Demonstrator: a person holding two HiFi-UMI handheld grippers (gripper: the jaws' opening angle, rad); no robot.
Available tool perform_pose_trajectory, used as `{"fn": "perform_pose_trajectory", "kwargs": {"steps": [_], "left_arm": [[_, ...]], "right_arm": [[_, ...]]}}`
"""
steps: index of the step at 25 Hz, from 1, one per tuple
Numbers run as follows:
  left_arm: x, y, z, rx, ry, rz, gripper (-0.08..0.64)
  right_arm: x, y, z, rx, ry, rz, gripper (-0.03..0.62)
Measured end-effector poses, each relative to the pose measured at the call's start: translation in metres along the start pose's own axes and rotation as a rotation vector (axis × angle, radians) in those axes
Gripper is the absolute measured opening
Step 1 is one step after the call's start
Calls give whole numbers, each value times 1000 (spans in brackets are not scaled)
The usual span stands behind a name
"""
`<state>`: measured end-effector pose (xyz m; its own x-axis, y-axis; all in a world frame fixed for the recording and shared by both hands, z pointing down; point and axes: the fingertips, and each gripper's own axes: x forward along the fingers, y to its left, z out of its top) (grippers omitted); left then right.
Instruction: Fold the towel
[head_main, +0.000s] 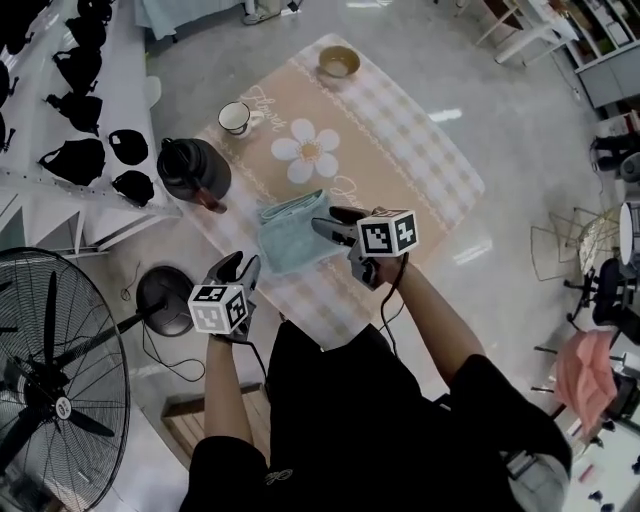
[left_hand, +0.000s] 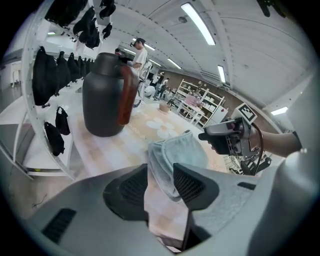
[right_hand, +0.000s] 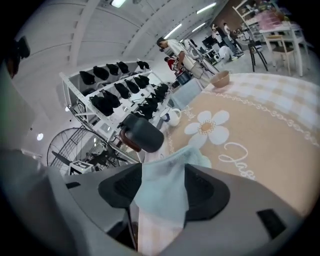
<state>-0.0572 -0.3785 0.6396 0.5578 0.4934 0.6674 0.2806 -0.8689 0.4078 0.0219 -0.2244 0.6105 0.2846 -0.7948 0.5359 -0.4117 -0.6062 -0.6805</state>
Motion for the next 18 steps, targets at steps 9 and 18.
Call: {"fn": "perform_pose_trajectory", "kwargs": {"steps": [9,18], "left_arm": [[-22,-35,-19,106,-27,-92,183],[-39,-67,-36,74,-84,-129,201]], "right_arm": [[-43,20,-49,-297,-59,-217,245],[-66,48,-102,-360,-65,-283,245]]}}
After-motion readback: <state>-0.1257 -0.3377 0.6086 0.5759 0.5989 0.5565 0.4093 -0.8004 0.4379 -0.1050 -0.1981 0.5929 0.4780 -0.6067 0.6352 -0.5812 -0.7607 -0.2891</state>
